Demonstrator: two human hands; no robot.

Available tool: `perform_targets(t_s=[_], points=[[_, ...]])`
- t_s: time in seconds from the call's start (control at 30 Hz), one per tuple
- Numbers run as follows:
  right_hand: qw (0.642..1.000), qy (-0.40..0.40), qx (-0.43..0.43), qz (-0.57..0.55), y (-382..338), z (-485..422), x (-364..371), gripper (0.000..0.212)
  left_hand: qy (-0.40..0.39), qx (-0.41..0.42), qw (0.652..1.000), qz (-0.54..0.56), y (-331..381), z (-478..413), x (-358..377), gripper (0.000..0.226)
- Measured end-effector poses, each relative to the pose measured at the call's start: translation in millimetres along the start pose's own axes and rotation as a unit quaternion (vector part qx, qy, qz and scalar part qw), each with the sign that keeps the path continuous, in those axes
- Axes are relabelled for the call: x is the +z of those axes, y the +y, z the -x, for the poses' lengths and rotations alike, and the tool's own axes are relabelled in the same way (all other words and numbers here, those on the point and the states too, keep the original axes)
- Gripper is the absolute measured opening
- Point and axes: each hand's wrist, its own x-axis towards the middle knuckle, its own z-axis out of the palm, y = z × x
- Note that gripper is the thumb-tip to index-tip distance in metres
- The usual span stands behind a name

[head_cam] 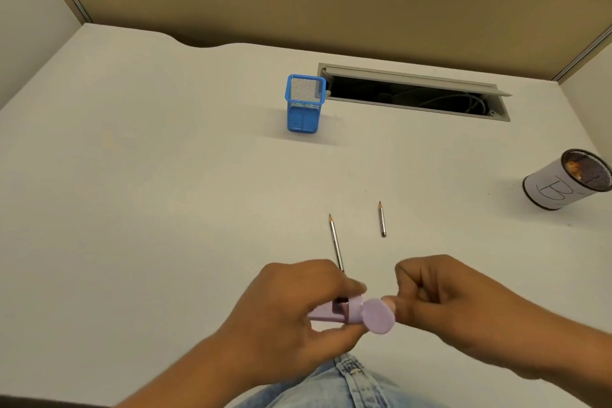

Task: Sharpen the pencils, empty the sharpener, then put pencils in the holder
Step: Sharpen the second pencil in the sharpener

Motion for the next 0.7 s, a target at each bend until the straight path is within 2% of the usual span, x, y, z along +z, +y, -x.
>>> perform_targets(t_s=[0.07, 0.1, 0.13, 0.17, 0.2, 0.23, 0.27, 0.3, 0.33, 0.37, 0.4, 0.43, 0.47, 0.5, 0.53, 0.6, 0.63, 0.7], points=[[0.987, 0.04, -0.103, 0.12, -1, 5, -1, 0.029, 0.007, -0.099, 0.991, 0.086, 4, -1, -2, 0.016], [0.962, 0.066, -0.165, 0.207, -2, 7, -4, 0.022, 0.004, -0.154, 0.978, 0.14, 5, -1, -1, 0.014], [0.913, 0.097, -0.234, 0.32, -2, 8, -8, 0.019, -0.004, -0.199, 0.962, 0.189, 5, -2, -1, 0.014], [0.848, 0.12, -0.285, 0.43, -4, 8, -10, 0.018, -0.011, -0.229, 0.948, 0.22, 4, -3, 0, 0.014], [0.79, 0.13, -0.329, 0.5, -4, 8, -13, 0.021, -0.016, -0.243, 0.94, 0.239, 3, -4, 1, 0.015], [0.763, 0.135, -0.349, 0.527, -1, 7, -13, 0.023, -0.017, -0.243, 0.938, 0.245, 2, -5, 1, 0.015], [0.777, 0.132, -0.339, 0.514, 0, 6, -9, 0.022, -0.016, -0.234, 0.941, 0.245, 2, -7, 0, 0.016], [0.846, 0.11, -0.293, 0.432, -3, 6, -5, 0.025, -0.012, -0.216, 0.949, 0.228, 1, -7, -1, 0.016], [0.926, 0.084, -0.232, 0.285, -7, 5, -2, 0.031, -0.01, -0.185, 0.964, 0.192, -1, -7, -1, 0.016], [0.981, 0.029, -0.15, 0.122, -10, 3, -1, 0.035, -0.014, -0.141, 0.98, 0.142, -2, -7, -2, 0.015], [0.997, -0.011, -0.069, 0.011, -10, 1, -3, 0.036, -0.02, -0.102, 0.99, 0.1, -1, -7, -2, 0.015], [0.999, -0.029, -0.034, -0.002, -9, 2, -6, 0.036, -0.022, -0.083, 0.993, 0.078, 0, -7, -2, 0.016], [0.998, -0.019, -0.036, 0.049, -8, 1, -8, 0.036, -0.018, -0.086, 0.993, 0.082, 1, -6, -1, 0.016], [0.989, 0.006, -0.073, 0.132, -6, 0, -8, 0.034, -0.01, -0.104, 0.989, 0.102, 2, -6, -1, 0.015], [0.962, 0.043, -0.128, 0.239, -5, 2, -8, 0.03, -0.001, -0.132, 0.983, 0.13, 2, -6, 0, 0.015], [0.87, 0.108, -0.217, 0.429, -11, 9, -8, 0.016, 0.006, -0.194, 0.961, 0.196, 4, -6, 0, 0.016], [0.831, 0.129, -0.242, 0.484, -12, 11, -7, 0.013, 0.005, -0.214, 0.951, 0.223, 3, -6, 0, 0.015], [0.78, 0.154, -0.301, 0.526, -11, 9, -10, 0.023, 0.002, -0.229, 0.941, 0.247, 4, -8, 0, 0.014]])
